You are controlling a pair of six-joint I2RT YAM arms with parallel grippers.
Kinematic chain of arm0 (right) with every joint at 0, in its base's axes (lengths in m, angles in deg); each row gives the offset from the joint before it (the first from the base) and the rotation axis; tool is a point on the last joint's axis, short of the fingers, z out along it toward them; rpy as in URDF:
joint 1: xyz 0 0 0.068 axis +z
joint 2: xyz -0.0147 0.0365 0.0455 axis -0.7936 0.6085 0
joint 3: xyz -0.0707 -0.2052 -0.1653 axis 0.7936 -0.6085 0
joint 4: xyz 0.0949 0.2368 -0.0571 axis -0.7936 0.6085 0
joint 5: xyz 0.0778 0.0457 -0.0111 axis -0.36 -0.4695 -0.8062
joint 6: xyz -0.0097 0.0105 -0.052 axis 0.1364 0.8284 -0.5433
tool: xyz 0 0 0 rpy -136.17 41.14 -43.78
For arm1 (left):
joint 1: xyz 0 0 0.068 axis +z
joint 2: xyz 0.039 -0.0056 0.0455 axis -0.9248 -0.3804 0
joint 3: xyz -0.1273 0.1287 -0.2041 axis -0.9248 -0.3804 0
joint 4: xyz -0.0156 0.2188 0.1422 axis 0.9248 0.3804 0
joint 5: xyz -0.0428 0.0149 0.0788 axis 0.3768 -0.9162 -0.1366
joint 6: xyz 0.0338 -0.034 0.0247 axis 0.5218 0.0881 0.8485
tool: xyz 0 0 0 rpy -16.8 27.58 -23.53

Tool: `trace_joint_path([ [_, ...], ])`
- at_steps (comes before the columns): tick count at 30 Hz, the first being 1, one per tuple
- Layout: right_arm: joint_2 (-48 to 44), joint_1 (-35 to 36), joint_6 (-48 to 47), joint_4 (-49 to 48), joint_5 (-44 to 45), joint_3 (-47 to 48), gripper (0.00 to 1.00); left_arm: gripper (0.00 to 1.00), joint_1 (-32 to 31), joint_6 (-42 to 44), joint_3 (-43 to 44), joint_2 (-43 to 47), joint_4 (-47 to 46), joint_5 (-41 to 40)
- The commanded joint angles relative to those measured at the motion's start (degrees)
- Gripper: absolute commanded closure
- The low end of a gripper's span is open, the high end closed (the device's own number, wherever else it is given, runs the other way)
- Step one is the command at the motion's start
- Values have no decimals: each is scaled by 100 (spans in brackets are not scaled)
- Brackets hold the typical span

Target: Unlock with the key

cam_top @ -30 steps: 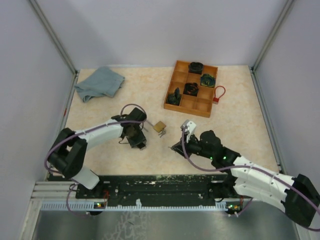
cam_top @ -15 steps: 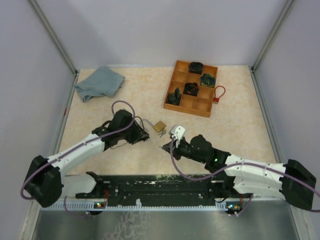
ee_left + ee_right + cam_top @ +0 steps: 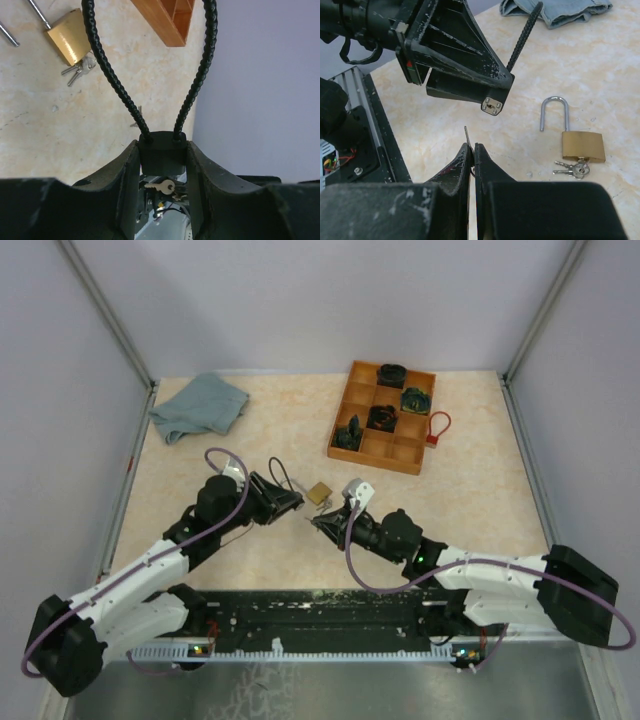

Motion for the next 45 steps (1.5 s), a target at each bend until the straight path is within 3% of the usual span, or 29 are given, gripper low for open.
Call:
trace_joint_path([
  [1,249,53,237,-969,288,-107,100,100,50,-437,-80,167,-704,201],
  [8,509,179,-80,-1957,1117,-450,100,100,50,-450,-82,98,-738,298],
  [14,727,277,-278,-2535,1256,-560,100,100,42,-552,-39,-59,-763,447],
  [45,1411,373,-452,-3095,1430,-273,100,100,-210,-774,-30,-305,-892,226],
])
